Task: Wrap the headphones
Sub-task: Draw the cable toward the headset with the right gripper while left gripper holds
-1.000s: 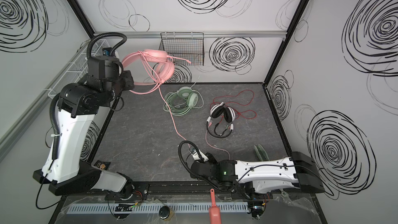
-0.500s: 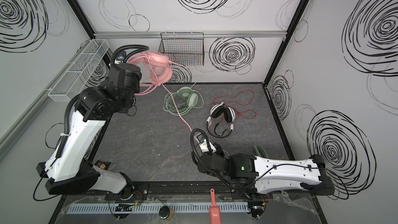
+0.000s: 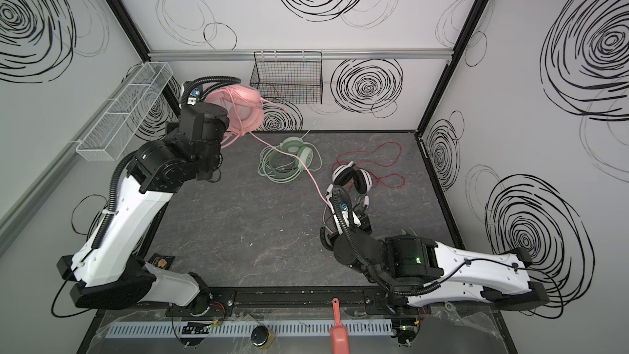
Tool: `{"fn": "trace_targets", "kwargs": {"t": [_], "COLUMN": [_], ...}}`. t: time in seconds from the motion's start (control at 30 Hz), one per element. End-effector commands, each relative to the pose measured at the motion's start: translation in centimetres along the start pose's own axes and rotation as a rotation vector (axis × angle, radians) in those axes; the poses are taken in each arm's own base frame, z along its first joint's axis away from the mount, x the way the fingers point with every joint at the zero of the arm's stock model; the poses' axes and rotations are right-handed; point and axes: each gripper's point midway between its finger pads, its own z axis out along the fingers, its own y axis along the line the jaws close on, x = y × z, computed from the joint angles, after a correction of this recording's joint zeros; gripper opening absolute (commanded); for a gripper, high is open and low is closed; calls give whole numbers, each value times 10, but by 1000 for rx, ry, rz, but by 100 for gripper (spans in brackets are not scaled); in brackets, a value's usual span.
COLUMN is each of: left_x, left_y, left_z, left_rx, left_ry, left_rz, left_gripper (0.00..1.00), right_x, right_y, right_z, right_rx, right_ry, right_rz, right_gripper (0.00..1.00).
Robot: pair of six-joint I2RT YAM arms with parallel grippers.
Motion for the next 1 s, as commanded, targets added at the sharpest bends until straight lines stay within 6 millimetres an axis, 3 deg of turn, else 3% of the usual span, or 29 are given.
{"fn": "trace_targets", "kwargs": {"t": [0.0,0.2,0.5,0.6,0.77,0.97], "left_x": [-15,-4,10,18,47,78], "left_y": [12,8,12,6,-17,-48], "left_z": [10,46,54,49,47,44], "left_rx": [-35,-15,-91,-96,-61,-17], "left_ry": [-15,57,63,60,101,139], "left_rz": [-196,-264,-219,-187,-123,-42], "left_gripper": [0,0,0,0,0,0], "right_x": [17,25,-1,-21,-71,-128], "right_y": [9,32,17,6,-20,-28], "right_z": [2,0,-18,-25,-44,-61], "right_rx": [-42,-109,-63,-25,71,154], "right_ry": [47,73,26,-15,-104,-210], "right_rz": [-28,-73,-92,-115,-160,-296], "right_gripper": [0,0,0,0,0,0]}}
